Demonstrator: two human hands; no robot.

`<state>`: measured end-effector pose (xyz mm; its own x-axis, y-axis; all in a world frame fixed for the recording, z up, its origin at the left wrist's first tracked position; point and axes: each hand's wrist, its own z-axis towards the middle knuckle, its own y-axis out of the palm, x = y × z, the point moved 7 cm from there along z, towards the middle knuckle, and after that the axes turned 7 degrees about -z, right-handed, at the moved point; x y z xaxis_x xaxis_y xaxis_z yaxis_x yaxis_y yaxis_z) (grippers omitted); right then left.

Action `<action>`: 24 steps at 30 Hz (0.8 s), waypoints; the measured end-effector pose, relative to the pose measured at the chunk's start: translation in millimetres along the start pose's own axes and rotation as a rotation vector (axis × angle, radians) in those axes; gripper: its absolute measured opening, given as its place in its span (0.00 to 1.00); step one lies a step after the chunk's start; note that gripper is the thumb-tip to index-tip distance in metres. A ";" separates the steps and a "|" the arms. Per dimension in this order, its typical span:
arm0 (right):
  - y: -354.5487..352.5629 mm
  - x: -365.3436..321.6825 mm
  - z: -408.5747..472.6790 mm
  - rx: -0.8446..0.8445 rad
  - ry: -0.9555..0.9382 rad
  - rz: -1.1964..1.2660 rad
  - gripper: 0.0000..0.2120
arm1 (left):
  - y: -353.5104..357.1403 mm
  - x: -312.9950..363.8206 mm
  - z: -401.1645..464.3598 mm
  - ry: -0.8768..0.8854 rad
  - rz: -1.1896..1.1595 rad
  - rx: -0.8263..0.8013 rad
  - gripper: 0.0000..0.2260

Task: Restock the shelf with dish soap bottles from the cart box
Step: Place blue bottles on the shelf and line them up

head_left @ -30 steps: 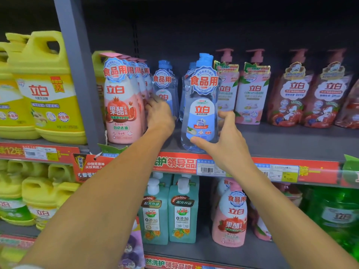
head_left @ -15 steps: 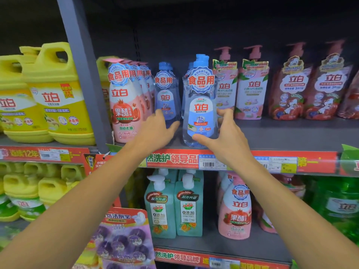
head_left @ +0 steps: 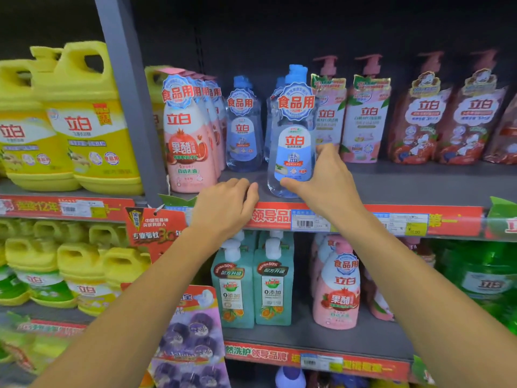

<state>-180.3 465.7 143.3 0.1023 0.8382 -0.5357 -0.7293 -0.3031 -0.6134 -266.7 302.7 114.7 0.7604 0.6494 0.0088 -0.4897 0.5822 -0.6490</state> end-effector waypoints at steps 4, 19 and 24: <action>8.4 0.0 20.7 -0.028 0.045 0.001 0.31 | -1.5 0.5 2.8 -0.003 -0.016 0.034 0.20; 43.2 1.3 83.3 -0.133 0.168 -0.096 0.36 | -0.3 -1.5 2.4 0.007 -0.049 0.130 0.18; 51.6 5.2 96.5 -0.126 0.192 -0.100 0.37 | 2.8 -3.5 1.8 -0.006 -0.047 0.128 0.19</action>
<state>-282.7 498.2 164.8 0.3056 0.7690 -0.5614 -0.6199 -0.2869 -0.7304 -271.5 302.9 114.2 0.7817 0.6223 0.0416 -0.5040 0.6696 -0.5455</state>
